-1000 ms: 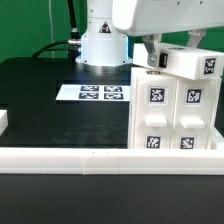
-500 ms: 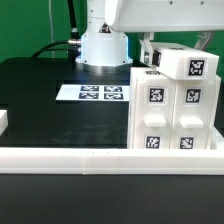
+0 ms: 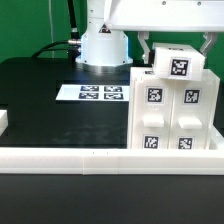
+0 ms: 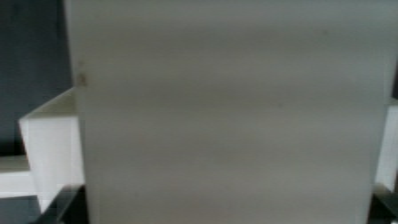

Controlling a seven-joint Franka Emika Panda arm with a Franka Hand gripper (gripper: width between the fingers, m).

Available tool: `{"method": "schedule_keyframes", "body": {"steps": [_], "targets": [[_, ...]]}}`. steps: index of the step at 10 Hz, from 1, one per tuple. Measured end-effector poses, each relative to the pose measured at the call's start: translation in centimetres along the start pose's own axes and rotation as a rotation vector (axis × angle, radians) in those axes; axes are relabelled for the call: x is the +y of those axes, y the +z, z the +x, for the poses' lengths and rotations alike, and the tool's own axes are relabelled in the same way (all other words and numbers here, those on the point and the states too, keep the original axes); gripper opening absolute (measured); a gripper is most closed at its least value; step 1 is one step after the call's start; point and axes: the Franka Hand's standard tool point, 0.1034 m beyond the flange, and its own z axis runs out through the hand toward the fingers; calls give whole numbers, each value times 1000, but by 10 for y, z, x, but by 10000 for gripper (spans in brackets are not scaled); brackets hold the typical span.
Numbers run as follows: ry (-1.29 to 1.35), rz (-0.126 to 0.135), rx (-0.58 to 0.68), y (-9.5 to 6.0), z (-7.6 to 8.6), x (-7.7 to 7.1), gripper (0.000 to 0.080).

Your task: Assemble cabinet

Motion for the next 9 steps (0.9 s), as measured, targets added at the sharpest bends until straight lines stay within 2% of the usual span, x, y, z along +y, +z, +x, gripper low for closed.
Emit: {"method": "schedule_keyframes", "body": {"steps": [2, 5, 6, 7, 9], "targets": [[150, 5, 11, 0, -1, -4, 560], [390, 30, -3, 1, -3, -8, 560], [505, 50, 7, 1, -2, -10, 560], [583, 55, 10, 1, -1, -11, 560], [828, 102, 22, 2, 2, -16, 560]]}}
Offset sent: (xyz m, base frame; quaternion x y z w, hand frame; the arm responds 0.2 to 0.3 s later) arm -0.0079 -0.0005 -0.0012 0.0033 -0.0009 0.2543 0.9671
